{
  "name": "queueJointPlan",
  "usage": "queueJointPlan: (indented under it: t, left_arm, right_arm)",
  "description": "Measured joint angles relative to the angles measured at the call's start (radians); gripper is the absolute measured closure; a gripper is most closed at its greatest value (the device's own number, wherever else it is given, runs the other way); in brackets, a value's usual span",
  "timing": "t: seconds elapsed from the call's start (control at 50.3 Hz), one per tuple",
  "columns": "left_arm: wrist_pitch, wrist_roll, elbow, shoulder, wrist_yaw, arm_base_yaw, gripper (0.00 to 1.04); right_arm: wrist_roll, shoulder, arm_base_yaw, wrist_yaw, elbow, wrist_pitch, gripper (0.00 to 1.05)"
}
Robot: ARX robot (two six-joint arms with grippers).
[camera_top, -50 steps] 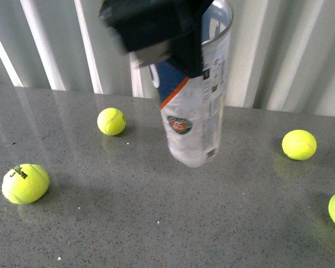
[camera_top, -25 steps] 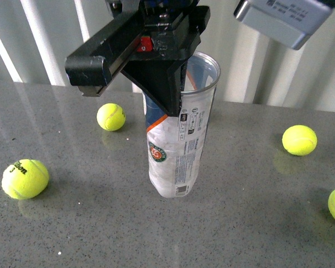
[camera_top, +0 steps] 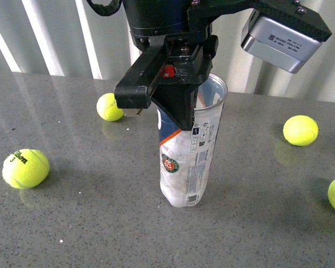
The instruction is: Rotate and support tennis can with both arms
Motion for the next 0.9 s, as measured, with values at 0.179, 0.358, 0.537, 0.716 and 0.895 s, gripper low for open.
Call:
queueJointPlan:
  t: [0.179,0.358,0.537,0.716,0.895]
  left_arm:
    - [-0.009,-0.005,0.002,0.01,-0.002,0.0,1.01]
    - [0.018,-0.012,0.0,0.018,-0.009,0.002,0.99]
    - [0.047,-0.012,-0.011,0.018,-0.01,0.002,0.74]
    - [0.045,-0.012,-0.009,0.018,-0.013,0.001,0.46]
    - [0.029,-0.019,0.001,0.015,-0.017,0.002,0.1]
  right_arm:
    - [0.0,0.0,0.0,0.0,0.0,0.0,0.07]
    - [0.0,0.0,0.0,0.0,0.0,0.0,0.07]
    - [0.0,0.0,0.0,0.0,0.0,0.0,0.07]
    - [0.0,0.0,0.0,0.0,0.0,0.0,0.07]
    - [0.0,0.0,0.0,0.0,0.0,0.0,0.07]
